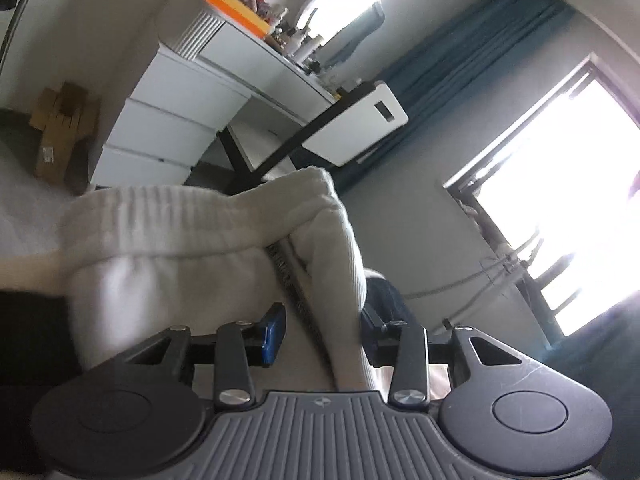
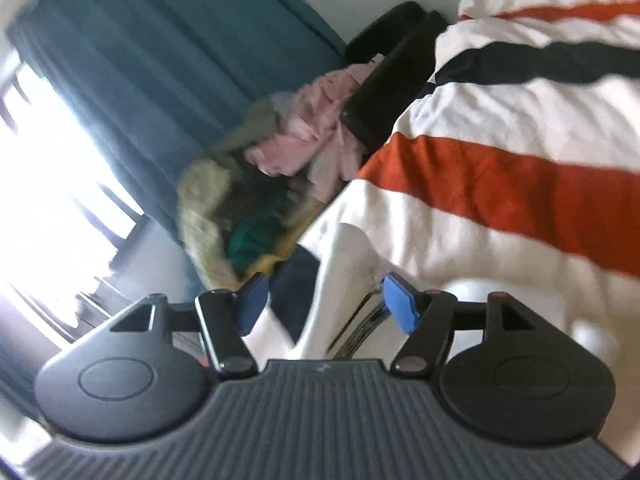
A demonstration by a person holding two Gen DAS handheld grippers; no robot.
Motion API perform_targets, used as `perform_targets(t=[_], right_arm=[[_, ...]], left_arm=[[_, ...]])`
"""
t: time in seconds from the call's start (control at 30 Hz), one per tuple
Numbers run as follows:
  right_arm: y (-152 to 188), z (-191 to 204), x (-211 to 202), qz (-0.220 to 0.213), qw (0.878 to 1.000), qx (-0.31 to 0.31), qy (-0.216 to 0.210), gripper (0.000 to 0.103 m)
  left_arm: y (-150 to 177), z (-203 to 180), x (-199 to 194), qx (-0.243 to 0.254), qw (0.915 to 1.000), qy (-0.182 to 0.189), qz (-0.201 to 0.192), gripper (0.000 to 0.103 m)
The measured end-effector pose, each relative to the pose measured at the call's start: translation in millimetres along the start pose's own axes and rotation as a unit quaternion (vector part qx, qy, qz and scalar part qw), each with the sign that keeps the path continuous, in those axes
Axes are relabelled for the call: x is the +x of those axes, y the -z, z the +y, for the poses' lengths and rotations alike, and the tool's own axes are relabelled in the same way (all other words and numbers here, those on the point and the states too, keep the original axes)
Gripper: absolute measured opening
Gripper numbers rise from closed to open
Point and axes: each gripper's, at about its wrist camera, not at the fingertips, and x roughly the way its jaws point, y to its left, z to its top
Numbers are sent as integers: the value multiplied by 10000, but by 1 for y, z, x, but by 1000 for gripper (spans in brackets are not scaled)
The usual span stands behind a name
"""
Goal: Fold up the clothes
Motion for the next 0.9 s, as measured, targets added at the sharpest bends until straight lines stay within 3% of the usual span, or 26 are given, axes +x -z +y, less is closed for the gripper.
perform_targets(t=[0.13, 0.17, 0.23, 0.37, 0.53, 0.6, 0.7, 0.83, 0.9], right_arm=[[9, -21, -48, 51, 9982, 588, -128, 68], [12, -27, -59, 102, 9971, 739, -131, 68], [18, -39, -74, 325, 9941, 1025, -118, 67], [19, -48, -79, 1165, 9866, 1141, -22, 67], [39, -65, -89, 1753, 9741, 1416, 193, 67], [46, -70, -86, 2004, 9663, 1605, 180, 67], [52, -70, -78, 2044, 9672, 1505, 92, 67], [57, -73, -62, 1987, 9682, 1519, 17, 67], [58, -75, -53, 1924, 9693, 1532, -22, 67]], left_arm=[[-1, 14, -36, 123, 9994, 245, 228, 54], [1, 17, -43, 259, 9989, 188, 333, 59], [4, 23, -56, 541, 9970, 38, 561, 60], [6, 50, -72, 126, 9871, 121, 1591, 62], [5, 58, -86, -46, 9836, 162, 1798, 76], [6, 65, -82, -186, 9823, 53, 1865, 76], [10, 79, -69, -552, 9770, -149, 2052, 75], [12, 106, -55, -1391, 9673, -107, 2118, 72], [6, 107, -45, -1390, 9669, 116, 2136, 64]])
